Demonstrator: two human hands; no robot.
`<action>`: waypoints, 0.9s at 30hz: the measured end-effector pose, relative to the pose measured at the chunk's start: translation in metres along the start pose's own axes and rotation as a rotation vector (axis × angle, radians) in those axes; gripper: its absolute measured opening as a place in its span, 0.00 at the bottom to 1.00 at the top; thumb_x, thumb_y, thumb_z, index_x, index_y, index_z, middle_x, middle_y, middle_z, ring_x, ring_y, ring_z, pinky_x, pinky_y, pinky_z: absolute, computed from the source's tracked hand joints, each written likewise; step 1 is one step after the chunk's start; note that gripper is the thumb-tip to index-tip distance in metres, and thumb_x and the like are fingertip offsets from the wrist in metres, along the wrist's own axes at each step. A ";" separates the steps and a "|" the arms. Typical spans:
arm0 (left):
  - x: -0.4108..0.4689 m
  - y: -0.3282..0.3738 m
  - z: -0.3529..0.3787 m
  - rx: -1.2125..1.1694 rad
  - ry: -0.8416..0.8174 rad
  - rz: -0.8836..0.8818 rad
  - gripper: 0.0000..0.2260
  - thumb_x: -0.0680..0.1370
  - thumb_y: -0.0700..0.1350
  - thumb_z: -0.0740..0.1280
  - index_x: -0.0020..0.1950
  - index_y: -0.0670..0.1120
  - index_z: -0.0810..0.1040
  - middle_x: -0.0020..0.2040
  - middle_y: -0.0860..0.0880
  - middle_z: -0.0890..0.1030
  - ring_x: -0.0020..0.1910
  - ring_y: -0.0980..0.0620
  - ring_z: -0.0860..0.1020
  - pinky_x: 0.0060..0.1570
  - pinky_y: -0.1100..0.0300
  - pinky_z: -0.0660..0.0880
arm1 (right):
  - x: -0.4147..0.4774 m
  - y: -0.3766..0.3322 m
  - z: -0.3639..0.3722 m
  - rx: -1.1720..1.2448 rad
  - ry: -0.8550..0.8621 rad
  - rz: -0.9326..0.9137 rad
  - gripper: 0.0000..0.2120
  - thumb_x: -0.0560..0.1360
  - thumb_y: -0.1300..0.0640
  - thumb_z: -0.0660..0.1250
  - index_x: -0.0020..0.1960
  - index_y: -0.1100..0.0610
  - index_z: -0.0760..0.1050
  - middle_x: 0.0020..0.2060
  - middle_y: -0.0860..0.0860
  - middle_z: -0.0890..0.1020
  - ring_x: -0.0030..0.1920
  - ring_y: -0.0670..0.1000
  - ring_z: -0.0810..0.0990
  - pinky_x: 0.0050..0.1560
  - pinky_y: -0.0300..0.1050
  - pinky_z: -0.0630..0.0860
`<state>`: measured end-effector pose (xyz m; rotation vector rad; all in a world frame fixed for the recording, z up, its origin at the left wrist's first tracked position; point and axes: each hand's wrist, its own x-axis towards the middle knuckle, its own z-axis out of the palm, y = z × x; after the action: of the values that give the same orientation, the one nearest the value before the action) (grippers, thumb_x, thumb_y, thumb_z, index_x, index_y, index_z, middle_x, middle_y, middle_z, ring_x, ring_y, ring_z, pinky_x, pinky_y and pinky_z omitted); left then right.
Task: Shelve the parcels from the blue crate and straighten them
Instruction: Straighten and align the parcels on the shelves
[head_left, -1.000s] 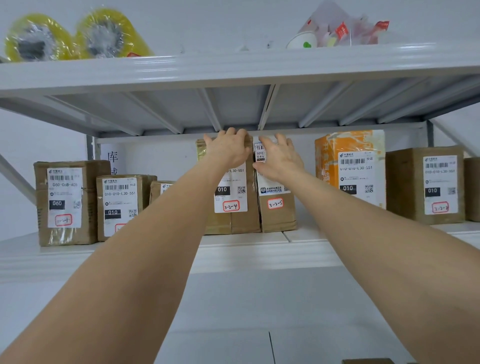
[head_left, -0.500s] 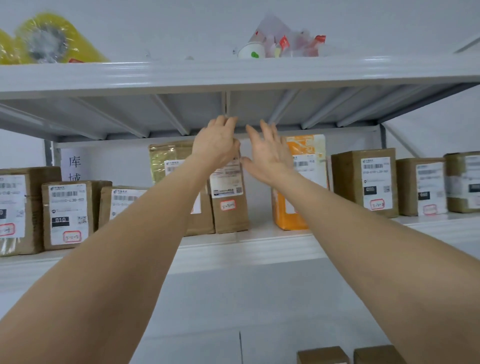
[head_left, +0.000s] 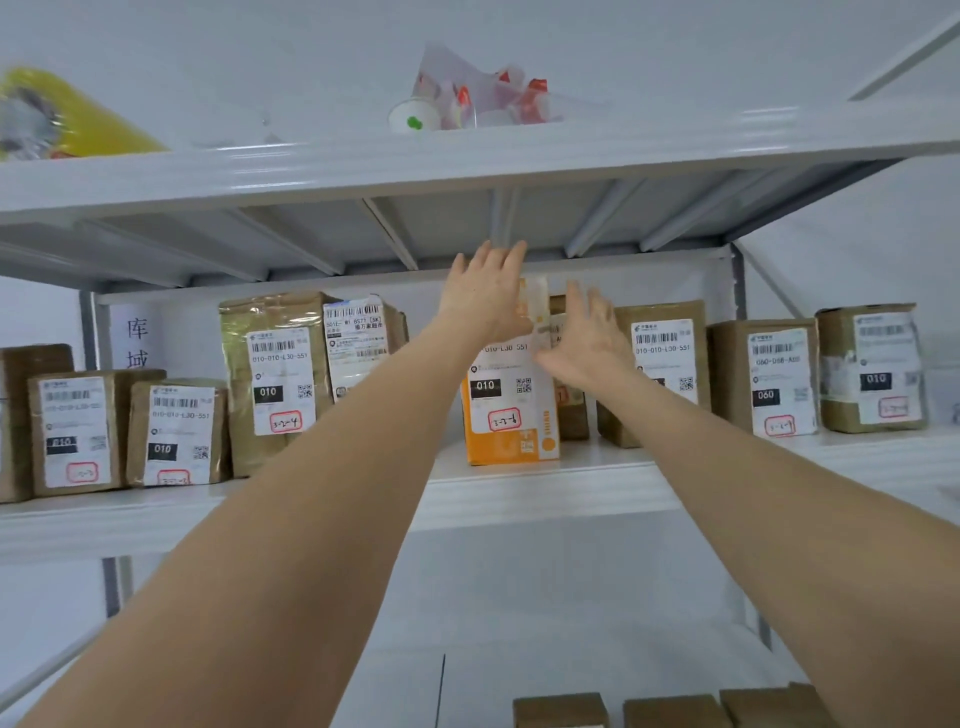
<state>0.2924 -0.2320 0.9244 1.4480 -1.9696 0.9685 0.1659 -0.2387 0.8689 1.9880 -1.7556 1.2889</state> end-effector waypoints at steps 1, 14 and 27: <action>0.003 0.003 0.002 0.017 -0.012 0.004 0.41 0.74 0.56 0.67 0.78 0.46 0.48 0.77 0.45 0.57 0.77 0.46 0.52 0.74 0.44 0.50 | 0.000 0.001 0.004 0.049 -0.040 0.025 0.40 0.76 0.47 0.65 0.78 0.53 0.45 0.77 0.56 0.56 0.74 0.60 0.62 0.67 0.57 0.68; 0.014 -0.022 0.016 0.066 -0.093 -0.051 0.31 0.74 0.54 0.70 0.72 0.47 0.63 0.66 0.45 0.71 0.65 0.43 0.70 0.58 0.48 0.72 | 0.001 -0.019 0.047 0.098 -0.245 0.010 0.20 0.77 0.47 0.66 0.65 0.55 0.71 0.56 0.52 0.80 0.54 0.54 0.79 0.53 0.49 0.77; 0.021 -0.043 0.042 0.035 -0.105 -0.101 0.30 0.74 0.48 0.71 0.72 0.45 0.62 0.69 0.44 0.69 0.67 0.41 0.70 0.69 0.43 0.61 | 0.032 -0.018 0.056 -0.139 -0.048 -0.041 0.27 0.76 0.61 0.66 0.72 0.54 0.63 0.68 0.57 0.66 0.67 0.60 0.67 0.61 0.54 0.74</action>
<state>0.3278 -0.2850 0.9247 1.6317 -1.9406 0.9030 0.2052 -0.2923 0.8647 1.9823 -1.7637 1.0834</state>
